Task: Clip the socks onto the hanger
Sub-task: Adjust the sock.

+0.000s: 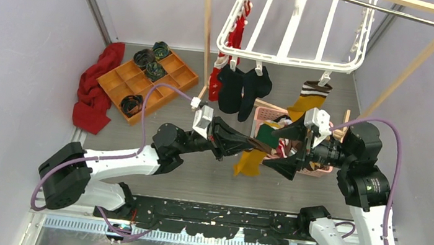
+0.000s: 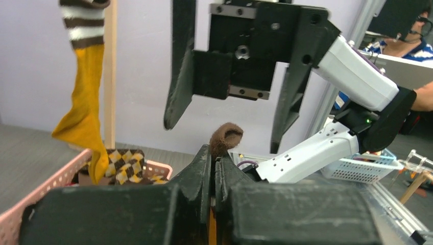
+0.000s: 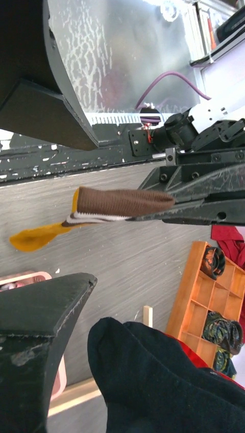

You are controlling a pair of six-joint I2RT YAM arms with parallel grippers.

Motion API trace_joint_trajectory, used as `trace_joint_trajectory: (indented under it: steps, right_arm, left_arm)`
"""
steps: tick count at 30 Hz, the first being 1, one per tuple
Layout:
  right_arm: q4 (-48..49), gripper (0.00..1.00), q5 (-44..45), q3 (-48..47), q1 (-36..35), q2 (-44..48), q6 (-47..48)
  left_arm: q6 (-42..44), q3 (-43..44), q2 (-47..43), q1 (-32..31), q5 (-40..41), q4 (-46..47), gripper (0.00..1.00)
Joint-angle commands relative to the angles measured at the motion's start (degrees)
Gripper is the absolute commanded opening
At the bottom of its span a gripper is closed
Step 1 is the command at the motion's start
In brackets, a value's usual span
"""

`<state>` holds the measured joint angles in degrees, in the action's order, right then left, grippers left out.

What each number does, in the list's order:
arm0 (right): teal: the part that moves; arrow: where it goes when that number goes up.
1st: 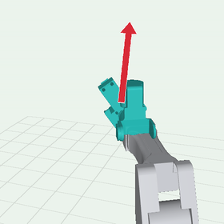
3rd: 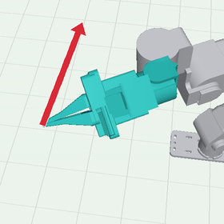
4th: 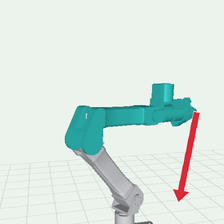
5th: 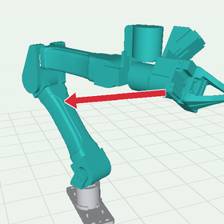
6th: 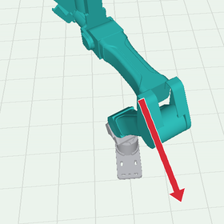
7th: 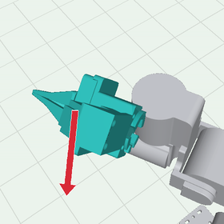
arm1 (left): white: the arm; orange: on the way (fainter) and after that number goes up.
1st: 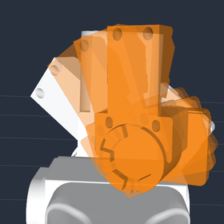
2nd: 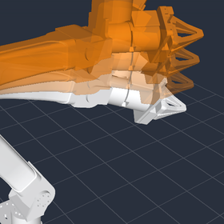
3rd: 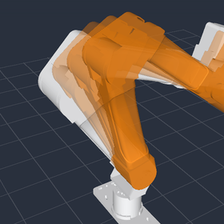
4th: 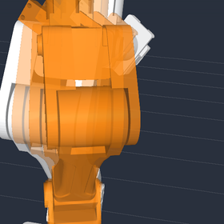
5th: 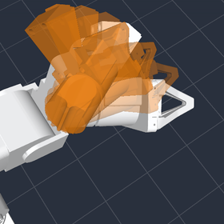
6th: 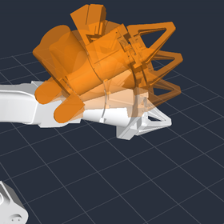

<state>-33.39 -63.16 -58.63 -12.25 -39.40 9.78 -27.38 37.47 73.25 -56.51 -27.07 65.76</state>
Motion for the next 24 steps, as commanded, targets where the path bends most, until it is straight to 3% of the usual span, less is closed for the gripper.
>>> trace_joint_trajectory:
  steps: [1,12,24]
  right_arm:
    - [-0.45,0.96,0.43,-2.63,0.07,0.69,5.88]
    - [2.78,0.85,5.25,-2.2,-0.93,-0.17,10.68]
    - [11.4,0.55,15.09,-1.33,-2.18,0.88,7.48]
  left_arm:
    - [-3.64,3.11,-3.36,0.35,4.34,-6.7,0.0]
    - [-8.42,7.83,-2.33,0.35,5.68,-14.21,0.0]
    - [-9.39,10.34,-0.4,0.39,3.19,-16.6,0.0]
